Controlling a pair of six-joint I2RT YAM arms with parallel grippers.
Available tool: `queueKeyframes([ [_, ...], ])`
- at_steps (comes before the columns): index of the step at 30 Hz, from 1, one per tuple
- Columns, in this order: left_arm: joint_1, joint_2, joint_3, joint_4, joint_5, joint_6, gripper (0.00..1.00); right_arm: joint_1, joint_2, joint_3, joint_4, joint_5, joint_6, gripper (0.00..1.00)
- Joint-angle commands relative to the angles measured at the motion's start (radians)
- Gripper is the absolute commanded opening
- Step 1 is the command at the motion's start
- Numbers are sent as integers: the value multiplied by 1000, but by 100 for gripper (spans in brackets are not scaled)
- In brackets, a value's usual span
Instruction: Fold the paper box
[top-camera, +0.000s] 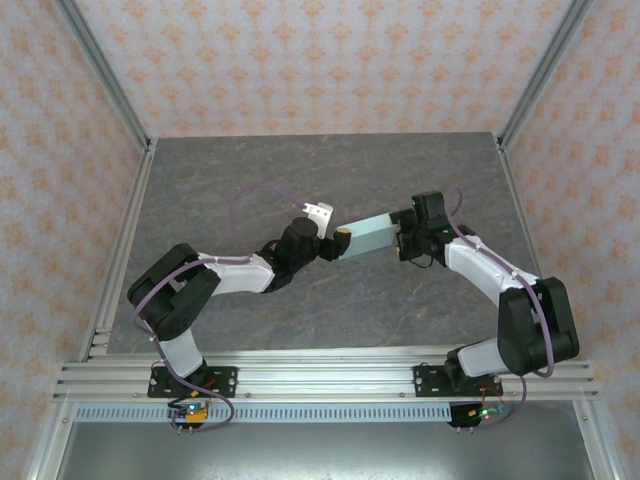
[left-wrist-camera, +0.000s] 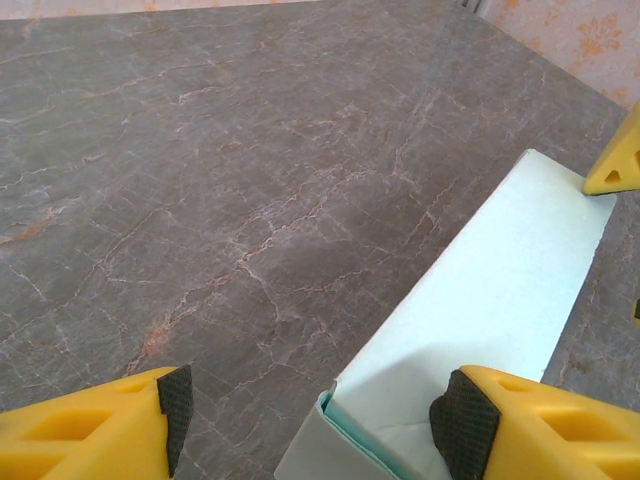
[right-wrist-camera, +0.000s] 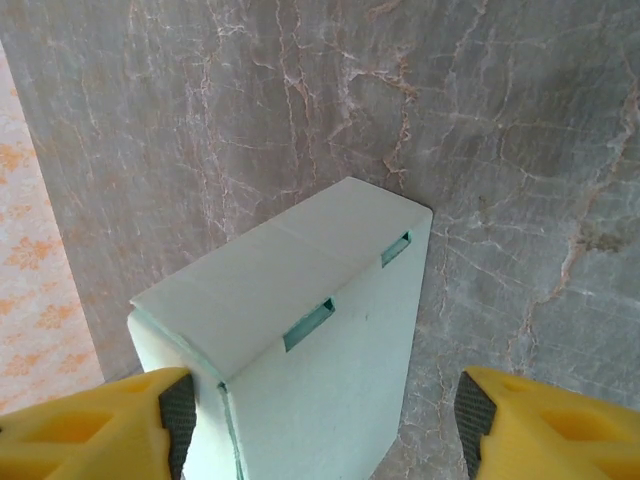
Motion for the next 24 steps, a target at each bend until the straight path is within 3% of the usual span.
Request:
queueKeyframes([
  [1, 0, 51, -32, -159, -56, 57, 70, 0, -5, -2, -81, 5, 19, 72],
  [7, 0, 50, -45, -137, -61, 73, 70, 5, 24, 238, -361, 13, 70, 90],
  [13, -2, 64, -43, -126, -50, 73, 70, 86, 150, 399, -427, 1, 149, 100],
  [17, -4, 56, -48, -114, -35, 84, 70, 149, 254, 446, -475, -13, 206, 98],
  [21, -7, 45, -59, -107, -38, 96, 71, 179, 312, 436, -414, -3, 231, 94],
  [24, -7, 21, -74, -93, -47, 100, 72, 177, 327, 411, -309, -5, 211, 75],
])
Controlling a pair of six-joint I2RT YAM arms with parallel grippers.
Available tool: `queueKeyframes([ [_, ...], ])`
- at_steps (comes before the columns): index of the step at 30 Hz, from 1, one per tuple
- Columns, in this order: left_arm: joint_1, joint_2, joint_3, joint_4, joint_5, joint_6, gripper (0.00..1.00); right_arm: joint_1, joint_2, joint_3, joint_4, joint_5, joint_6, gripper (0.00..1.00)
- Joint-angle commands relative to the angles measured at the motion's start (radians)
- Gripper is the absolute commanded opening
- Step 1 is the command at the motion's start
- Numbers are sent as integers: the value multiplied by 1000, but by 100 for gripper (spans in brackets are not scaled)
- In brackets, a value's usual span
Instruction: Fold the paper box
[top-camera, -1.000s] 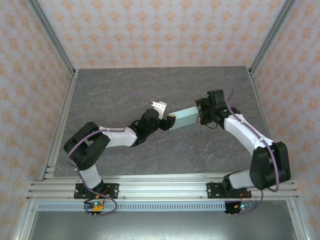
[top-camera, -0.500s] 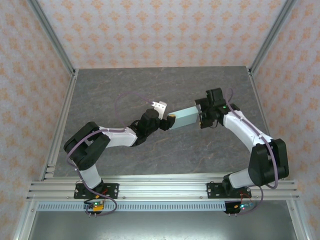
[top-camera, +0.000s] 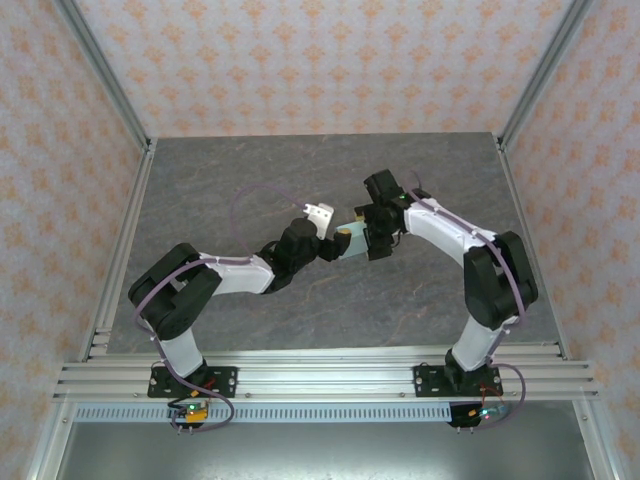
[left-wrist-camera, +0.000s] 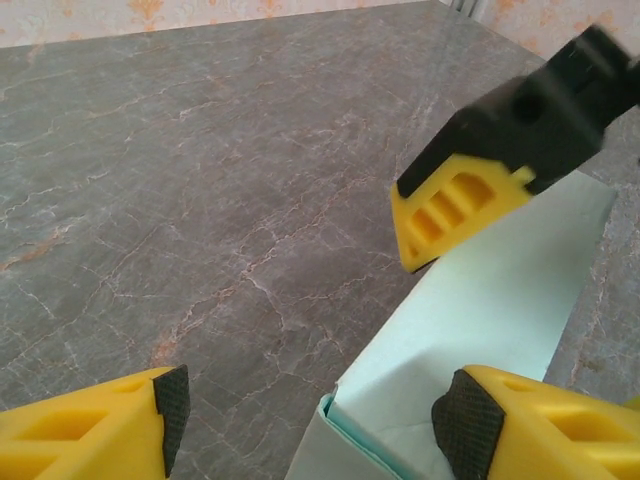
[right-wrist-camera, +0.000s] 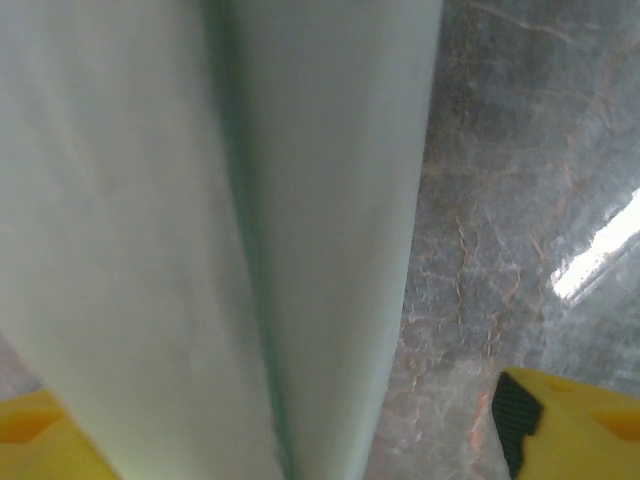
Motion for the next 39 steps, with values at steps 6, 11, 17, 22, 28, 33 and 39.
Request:
queueKeyframes([
  [6, 31, -218, 28, -390, -61, 59, 76, -5, -71, -161, 345, 4, 87, 51],
  [11, 91, -441, 63, -436, -3, 12, 83, 3, -107, -351, 766, 79, 143, 51],
  [17, 170, -448, 135, -689, -216, -97, 85, 27, -176, -493, 752, 126, 183, 88],
  [22, 222, -483, 61, -708, -322, -129, 100, 26, -398, -515, 308, 218, 109, 99],
  [28, 230, -610, -16, -684, -641, -40, 100, 26, -648, -425, 25, 495, -436, 99],
  [33, 243, -725, -129, -530, -597, 145, 100, 25, -821, -452, 259, 782, -1058, 99],
  [39, 316, -761, -228, -520, -446, 267, 100, -87, -944, -721, 772, 738, -1515, 99],
])
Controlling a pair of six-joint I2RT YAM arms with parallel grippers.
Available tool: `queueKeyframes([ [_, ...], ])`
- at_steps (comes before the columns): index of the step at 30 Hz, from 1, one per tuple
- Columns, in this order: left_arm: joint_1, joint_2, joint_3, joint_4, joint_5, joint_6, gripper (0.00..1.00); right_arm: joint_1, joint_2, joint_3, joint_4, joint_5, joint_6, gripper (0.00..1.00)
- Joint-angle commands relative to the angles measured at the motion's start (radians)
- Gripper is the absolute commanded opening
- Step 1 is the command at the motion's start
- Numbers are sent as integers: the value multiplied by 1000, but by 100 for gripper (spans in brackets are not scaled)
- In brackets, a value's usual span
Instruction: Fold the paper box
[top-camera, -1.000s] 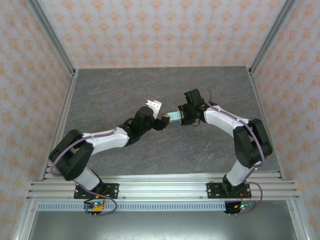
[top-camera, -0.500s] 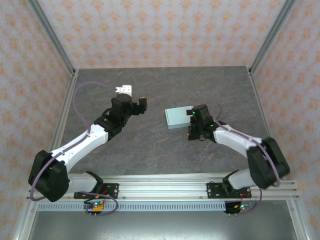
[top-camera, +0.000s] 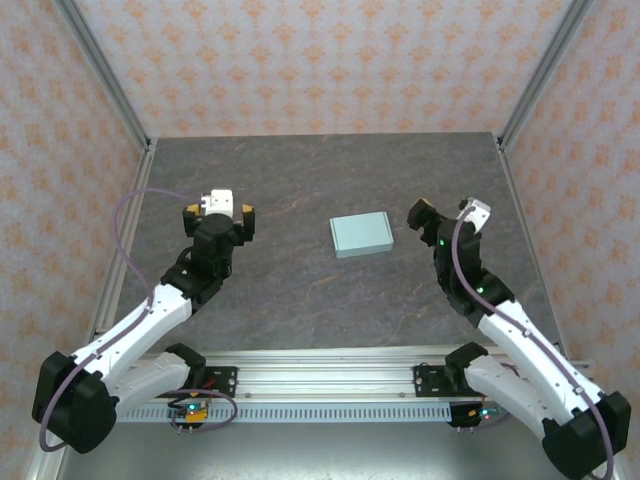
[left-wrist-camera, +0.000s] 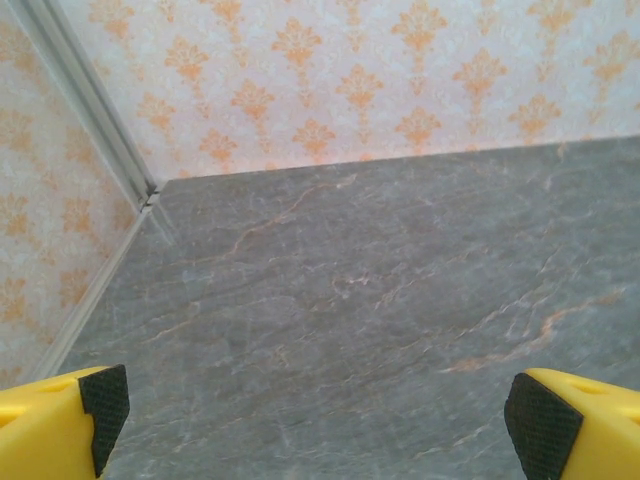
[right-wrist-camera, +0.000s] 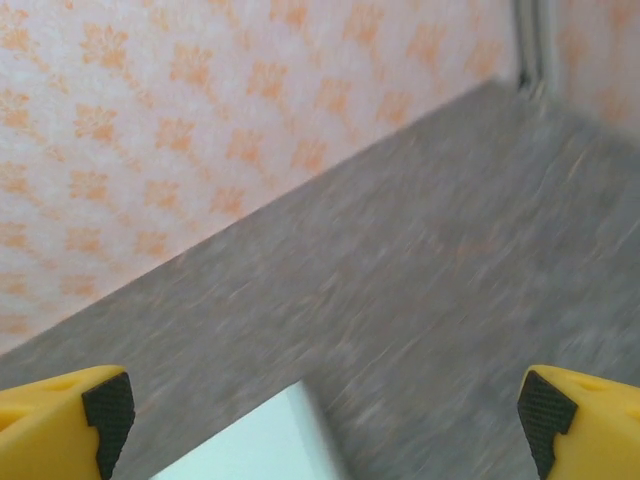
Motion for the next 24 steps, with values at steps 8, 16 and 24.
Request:
queueKeyframes([
  [8, 247, 74, -211, 224, 228, 12, 100, -210, 173, -309, 561, 48, -352, 99],
  [16, 380, 341, -143, 384, 438, 6, 100, -299, 504, -336, 914, -150, -445, 99],
  [24, 406, 481, -156, 579, 454, -20, 100, -353, 740, -241, 937, -248, -422, 99],
])
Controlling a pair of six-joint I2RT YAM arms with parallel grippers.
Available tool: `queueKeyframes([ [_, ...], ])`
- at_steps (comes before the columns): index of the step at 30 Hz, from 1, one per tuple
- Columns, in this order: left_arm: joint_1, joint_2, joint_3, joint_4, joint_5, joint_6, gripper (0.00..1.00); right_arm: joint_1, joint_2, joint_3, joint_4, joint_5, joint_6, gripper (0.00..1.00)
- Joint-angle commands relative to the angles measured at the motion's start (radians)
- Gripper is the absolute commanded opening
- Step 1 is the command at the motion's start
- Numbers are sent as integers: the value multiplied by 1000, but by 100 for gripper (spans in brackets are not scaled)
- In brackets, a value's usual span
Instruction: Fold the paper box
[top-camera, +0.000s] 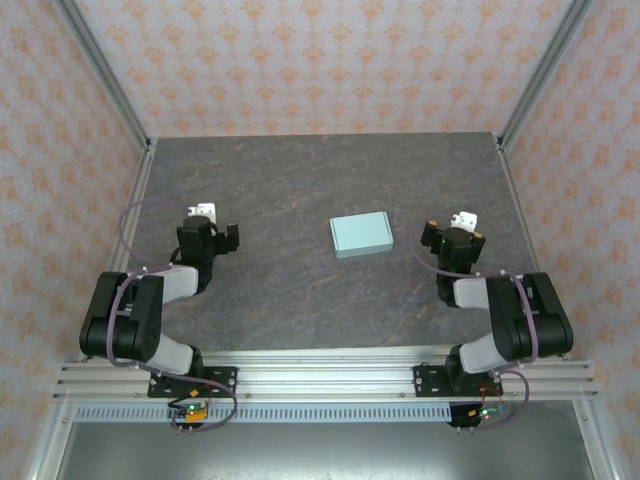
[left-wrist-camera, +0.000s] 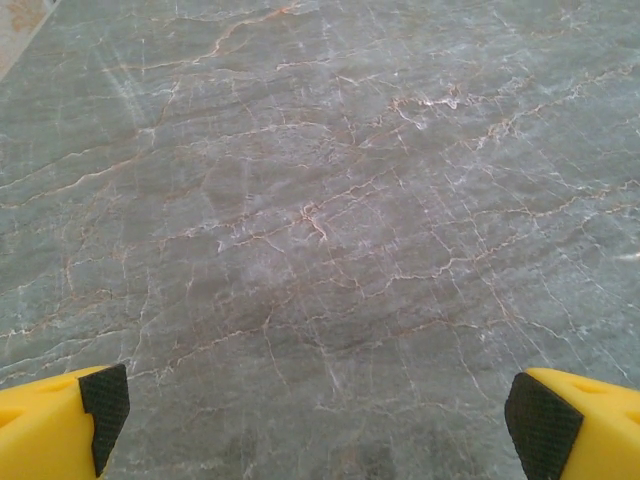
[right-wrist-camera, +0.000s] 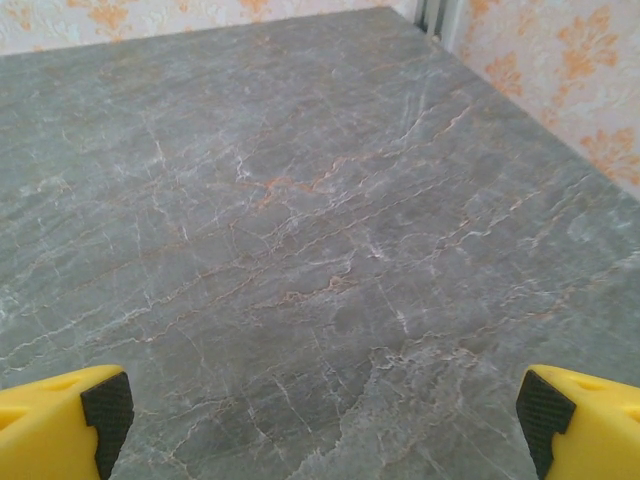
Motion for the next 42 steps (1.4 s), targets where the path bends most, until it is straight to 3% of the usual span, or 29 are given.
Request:
queueKeyframes([
  [1, 8, 10, -21, 165, 22, -13, 100, -18, 28, 53, 7, -77, -2, 99],
  [2, 8, 24, -49, 231, 24, -11, 100, -33, 34, 52, 17, -101, 4, 99],
  [12, 4, 22, -37, 196, 16, -11, 100, -37, 33, 50, 20, -100, 9, 99],
  [16, 1, 22, -40, 201, 11, -9, 100, -36, 33, 77, -32, -37, 35, 99],
  [42, -15, 22, -40, 202, -18, -2, 100, -36, 30, 72, -24, -38, 33, 99],
])
